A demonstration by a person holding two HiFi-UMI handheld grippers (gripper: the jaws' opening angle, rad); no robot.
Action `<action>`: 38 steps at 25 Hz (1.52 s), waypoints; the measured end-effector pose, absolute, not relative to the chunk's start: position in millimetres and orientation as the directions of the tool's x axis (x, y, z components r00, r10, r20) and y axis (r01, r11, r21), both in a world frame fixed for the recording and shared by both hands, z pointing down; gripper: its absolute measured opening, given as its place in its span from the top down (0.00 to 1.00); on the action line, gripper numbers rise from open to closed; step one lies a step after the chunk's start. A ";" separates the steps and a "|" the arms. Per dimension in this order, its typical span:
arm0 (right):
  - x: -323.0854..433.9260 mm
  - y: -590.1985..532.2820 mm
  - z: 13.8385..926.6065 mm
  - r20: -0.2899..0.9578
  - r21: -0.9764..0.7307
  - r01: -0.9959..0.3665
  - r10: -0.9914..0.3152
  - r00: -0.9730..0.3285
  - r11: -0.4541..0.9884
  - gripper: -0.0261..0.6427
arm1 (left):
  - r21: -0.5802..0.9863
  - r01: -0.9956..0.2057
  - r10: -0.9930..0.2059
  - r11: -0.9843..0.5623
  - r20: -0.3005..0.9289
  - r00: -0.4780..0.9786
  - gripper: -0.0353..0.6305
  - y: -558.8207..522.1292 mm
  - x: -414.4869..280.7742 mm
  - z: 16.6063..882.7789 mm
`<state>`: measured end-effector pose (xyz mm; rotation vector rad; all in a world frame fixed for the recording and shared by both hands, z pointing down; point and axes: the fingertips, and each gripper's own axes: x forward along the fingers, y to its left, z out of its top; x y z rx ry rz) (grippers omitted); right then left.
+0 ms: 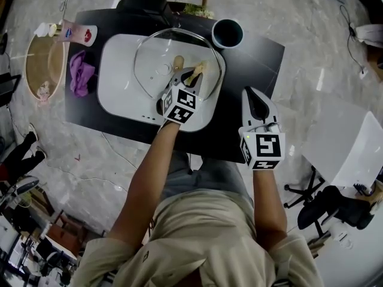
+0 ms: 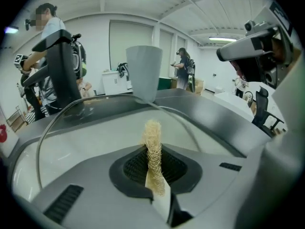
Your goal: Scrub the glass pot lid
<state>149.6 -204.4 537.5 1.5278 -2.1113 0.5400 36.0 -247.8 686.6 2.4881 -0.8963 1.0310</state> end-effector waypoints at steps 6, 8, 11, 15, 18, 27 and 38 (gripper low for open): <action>141.5 -204.5 539.5 0.589 -0.045 -0.947 -0.758 -0.281 0.317 0.92 | -0.056 -0.807 -0.560 -0.588 0.748 0.357 0.88 -286.2 -93.6 690.5; 139.5 -204.9 540.0 0.590 -0.045 -0.945 -0.755 -0.286 0.323 0.92 | -0.090 -0.844 -0.590 -0.529 0.754 0.289 0.88 -296.9 -135.6 685.5; 139.5 -205.9 540.6 0.592 -0.042 -0.944 -0.753 -0.287 0.327 0.92 | -0.102 -0.858 -0.601 -0.504 0.755 0.263 0.88 -304.5 -154.6 679.6; 137.1 -208.3 538.3 0.589 -0.040 -0.941 -0.753 -0.294 0.336 0.92 | -0.115 -0.836 -0.588 -0.536 0.762 0.272 0.88 -300.6 -143.2 684.2; 139.9 -209.0 537.6 0.588 -0.039 -0.942 -0.755 -0.292 0.334 0.92 | -0.098 -0.839 -0.577 -0.535 0.768 0.278 0.88 -295.9 -138.4 689.4; 150.4 -205.4 545.5 0.596 -0.048 -0.950 -0.754 -0.276 0.309 0.92 | 0.016 -0.793 -0.479 -0.609 0.790 0.383 0.88 -261.4 -77.3 710.1; 155.3 -205.1 544.9 0.591 -0.052 -0.954 -0.761 -0.269 0.296 0.92 | 0.164 -0.547 -0.244 -0.821 0.766 0.595 0.88 -184.9 73.7 703.7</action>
